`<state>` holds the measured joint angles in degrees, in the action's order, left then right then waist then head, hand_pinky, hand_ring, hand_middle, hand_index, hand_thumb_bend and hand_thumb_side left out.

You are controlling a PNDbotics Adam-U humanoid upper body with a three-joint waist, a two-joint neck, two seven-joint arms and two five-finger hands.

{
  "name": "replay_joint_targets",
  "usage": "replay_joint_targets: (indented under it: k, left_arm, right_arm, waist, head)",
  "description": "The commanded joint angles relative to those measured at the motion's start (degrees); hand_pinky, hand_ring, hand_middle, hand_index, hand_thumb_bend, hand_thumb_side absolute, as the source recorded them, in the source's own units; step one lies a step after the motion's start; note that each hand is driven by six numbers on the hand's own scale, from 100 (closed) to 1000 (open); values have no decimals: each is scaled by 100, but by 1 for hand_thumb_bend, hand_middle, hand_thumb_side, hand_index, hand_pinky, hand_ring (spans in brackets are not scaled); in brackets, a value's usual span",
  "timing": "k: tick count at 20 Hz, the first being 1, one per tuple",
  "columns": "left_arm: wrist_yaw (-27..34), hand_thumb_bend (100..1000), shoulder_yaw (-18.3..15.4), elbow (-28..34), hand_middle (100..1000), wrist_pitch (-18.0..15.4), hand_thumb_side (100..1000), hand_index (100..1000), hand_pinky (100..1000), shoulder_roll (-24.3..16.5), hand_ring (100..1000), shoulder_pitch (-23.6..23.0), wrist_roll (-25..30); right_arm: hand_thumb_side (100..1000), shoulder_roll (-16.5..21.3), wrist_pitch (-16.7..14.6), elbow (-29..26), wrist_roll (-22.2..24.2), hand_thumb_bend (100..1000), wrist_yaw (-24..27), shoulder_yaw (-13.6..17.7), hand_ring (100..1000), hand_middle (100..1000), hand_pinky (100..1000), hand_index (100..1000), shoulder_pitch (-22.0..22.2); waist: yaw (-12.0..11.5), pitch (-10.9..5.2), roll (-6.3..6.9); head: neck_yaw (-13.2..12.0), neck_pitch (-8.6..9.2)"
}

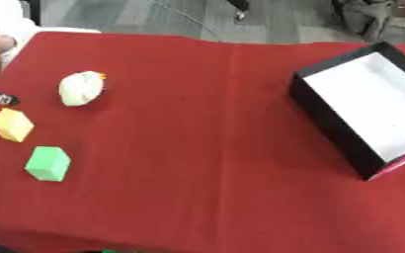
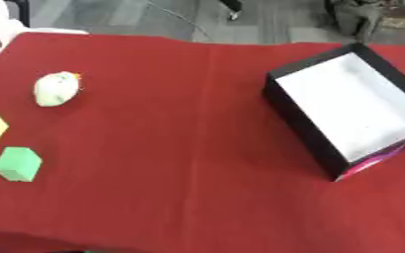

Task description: Pick up the objects with one hand, pass them to the other hand, and then place them into the box on the other side of the table.

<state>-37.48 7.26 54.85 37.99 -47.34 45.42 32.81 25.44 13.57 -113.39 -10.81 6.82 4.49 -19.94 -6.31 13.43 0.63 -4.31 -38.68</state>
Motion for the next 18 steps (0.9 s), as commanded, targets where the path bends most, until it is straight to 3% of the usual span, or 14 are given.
replay_joint_targets:
  k: [1,11,18]
  left_arm:
    - [-153,601,16,-121,833,877,314,895,980,-118,942,102,965]
    - [-316,637,46,-728,843,920,345,875,999,172,954,41,1037]
    - [-459,609,5,-1005,836,996,370,866,986,388,948,127,851]
  right_arm:
    - [632,165,-3,-120,17,100,-11,17,1000,960,1000,1000,-50]
    - [632,165,-2,-120,48,100,13,-8,1000,959,1000,1000,-70]
    - [631,157,-1,-120,76,100,28,-28,1000,959,1000,1000,-79]
  waist:
    - [3,-88,28]
    - [41,-101,39]
    - [57,-99,26]
  head:
    - [-46,-34]
    - [-48,-35]
    - [-75,-27]
